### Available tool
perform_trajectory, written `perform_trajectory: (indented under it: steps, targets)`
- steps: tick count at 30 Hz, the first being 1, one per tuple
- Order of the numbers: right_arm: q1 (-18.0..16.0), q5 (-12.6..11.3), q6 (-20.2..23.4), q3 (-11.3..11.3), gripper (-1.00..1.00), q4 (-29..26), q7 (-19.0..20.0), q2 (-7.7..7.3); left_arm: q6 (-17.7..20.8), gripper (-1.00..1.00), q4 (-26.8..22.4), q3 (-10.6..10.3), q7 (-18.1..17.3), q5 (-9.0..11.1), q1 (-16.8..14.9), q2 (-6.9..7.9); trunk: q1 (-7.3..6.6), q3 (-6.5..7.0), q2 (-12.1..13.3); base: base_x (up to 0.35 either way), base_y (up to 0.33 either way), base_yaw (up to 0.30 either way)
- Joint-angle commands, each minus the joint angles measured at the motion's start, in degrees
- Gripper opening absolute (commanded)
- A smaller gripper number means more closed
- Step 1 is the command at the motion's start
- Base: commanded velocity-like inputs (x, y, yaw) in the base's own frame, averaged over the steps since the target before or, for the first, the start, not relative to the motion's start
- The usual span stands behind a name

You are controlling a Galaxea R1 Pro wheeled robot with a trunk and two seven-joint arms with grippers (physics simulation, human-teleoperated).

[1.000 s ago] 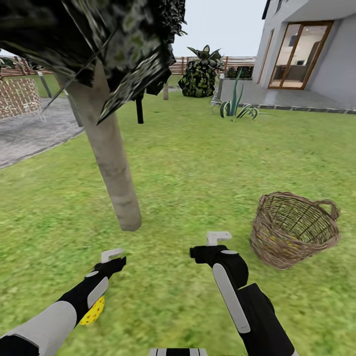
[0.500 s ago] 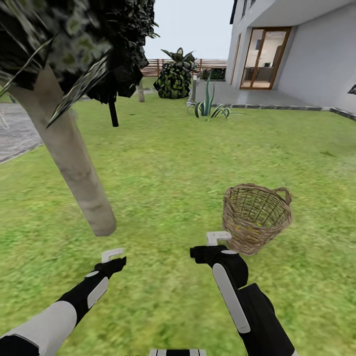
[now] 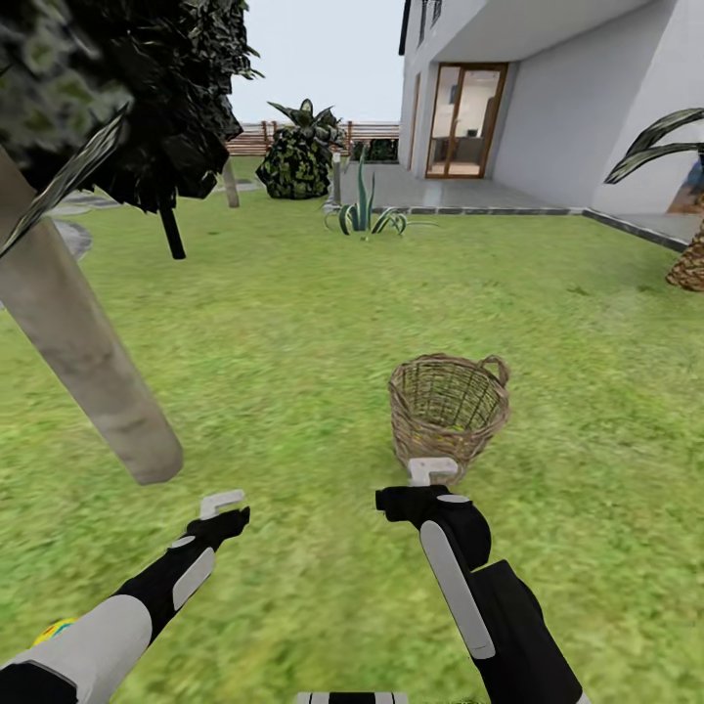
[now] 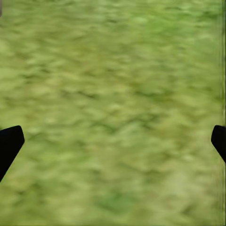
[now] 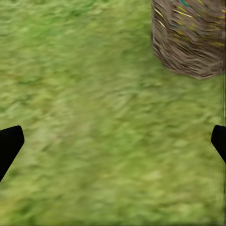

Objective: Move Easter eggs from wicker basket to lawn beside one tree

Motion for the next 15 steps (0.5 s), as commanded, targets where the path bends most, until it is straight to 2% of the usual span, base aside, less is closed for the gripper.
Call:
perform_trajectory:
  steps: [1,15]
  targets:
    - [-0.1,-0.6,0.1,0.1,1.00,0.0,-0.6,0.01,-0.1,1.00,-0.1,-0.5,0.4,0.5,0.0,0.07,-0.01,-0.01,0.0,-0.003,-0.004,-0.260]
    - [-0.1,-0.6,0.1,0.1,1.00,0.0,-0.6,0.01,-0.2,1.00,-0.1,-0.5,0.5,0.5,0.0,0.07,-0.01,0.51,0.0,0.000,-0.001,-0.260]
